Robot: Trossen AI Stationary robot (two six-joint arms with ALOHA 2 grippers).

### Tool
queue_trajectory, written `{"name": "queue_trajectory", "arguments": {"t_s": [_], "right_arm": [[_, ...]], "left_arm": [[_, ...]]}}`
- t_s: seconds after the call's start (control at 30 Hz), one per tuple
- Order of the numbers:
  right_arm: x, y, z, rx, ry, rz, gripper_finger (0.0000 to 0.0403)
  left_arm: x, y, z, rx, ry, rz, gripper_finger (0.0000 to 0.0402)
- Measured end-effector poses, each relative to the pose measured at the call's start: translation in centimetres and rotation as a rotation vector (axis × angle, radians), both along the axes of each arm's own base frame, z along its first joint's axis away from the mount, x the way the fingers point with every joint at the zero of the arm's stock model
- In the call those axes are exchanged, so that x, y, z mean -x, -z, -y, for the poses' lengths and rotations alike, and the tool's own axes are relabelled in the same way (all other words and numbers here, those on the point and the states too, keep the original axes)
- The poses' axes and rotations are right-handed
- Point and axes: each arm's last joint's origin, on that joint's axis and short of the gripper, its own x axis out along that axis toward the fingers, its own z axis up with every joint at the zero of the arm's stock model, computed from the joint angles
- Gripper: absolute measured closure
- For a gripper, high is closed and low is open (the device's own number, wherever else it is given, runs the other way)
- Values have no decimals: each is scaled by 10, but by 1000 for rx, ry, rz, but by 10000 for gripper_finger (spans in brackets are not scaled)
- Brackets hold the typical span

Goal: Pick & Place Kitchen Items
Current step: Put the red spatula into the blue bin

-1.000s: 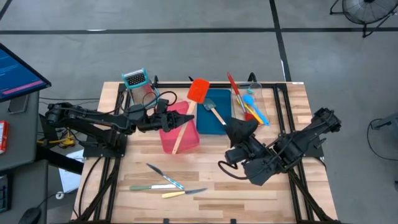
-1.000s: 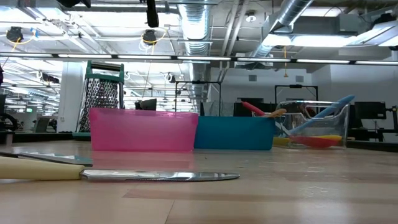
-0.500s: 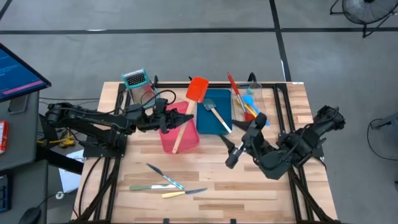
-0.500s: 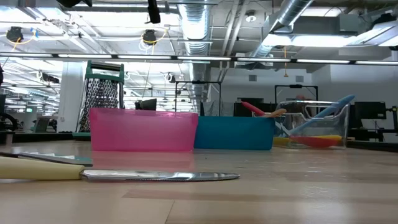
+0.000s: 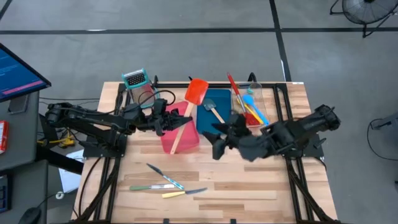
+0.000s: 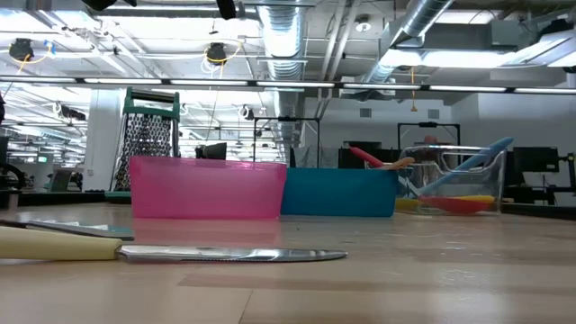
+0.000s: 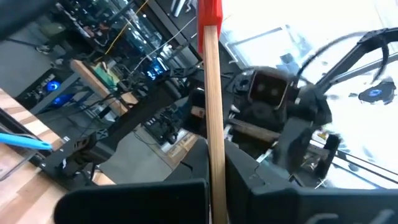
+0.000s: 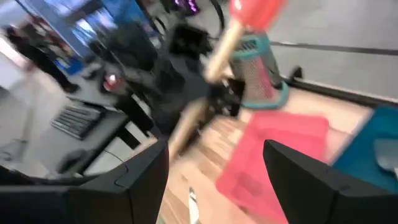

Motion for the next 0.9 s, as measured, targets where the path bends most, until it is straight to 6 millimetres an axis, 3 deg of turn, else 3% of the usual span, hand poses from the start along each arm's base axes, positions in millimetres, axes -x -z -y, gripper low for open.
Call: {"name": "queue_trajectory", "arguments": {"t_s": [0.1,0.27,0.47,0.73,0.9], "right_arm": [[-12,-5,8,-15,-53,45,148],[-29,5,14,-55,-73,28,148],[-46,31,9,-108,-63,-44,148],[-73,43,8,-139,-133,7,148],[-78,44,9,-157,-172,20,148]], "left_arm": [[0,0,0,0,-3,3,401],[1,-4,-2,-3,-55,43,401],[3,-8,-2,3,-63,88,401],[4,-8,8,7,-27,91,401],[4,-9,12,7,-9,93,401]]}}
